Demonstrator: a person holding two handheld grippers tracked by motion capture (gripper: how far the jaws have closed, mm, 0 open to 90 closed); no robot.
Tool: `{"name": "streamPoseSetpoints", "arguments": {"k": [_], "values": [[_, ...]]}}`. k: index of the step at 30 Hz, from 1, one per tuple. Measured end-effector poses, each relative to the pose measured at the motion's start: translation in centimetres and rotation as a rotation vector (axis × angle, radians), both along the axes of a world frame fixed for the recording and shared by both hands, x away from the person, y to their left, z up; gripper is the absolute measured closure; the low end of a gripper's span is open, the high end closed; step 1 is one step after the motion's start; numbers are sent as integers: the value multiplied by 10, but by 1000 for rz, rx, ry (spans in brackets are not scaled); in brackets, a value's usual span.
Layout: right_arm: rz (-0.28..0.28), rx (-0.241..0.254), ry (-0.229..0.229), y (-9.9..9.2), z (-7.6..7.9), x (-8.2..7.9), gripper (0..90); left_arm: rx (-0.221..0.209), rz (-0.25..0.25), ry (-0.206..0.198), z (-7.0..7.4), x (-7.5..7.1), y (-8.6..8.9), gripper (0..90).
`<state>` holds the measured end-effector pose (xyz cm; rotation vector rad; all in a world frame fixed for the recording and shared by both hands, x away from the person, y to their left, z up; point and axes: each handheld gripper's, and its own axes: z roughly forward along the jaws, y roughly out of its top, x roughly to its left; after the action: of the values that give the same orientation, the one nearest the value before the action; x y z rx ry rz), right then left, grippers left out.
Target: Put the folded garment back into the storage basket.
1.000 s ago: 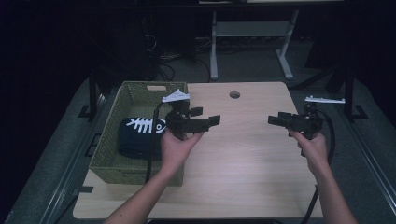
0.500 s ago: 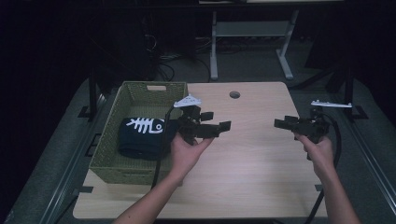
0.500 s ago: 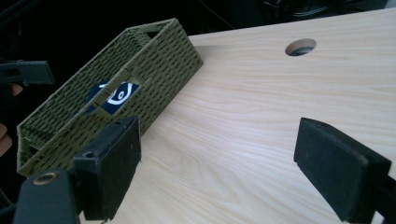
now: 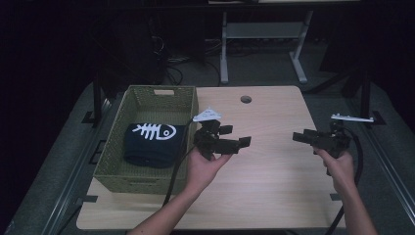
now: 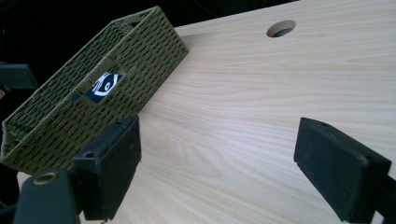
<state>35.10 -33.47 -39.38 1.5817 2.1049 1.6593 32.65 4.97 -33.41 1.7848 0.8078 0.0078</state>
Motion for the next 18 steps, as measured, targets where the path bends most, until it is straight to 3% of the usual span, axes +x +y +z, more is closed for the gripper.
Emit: {"name": "streamPoseSetpoints", "arguments": {"k": [10, 15, 18], "values": [[-16, -7, 18, -11, -12, -11, 145, 8, -36, 22, -17, -6, -10, 165], [-26, -24, 23, -16, -18, -18, 145, 19, -47, 19, -27, -11, -12, 165], [-27, -27, 30, -18, -22, -20, 145, 30, -50, -3, -32, -15, -12, 166]]}}
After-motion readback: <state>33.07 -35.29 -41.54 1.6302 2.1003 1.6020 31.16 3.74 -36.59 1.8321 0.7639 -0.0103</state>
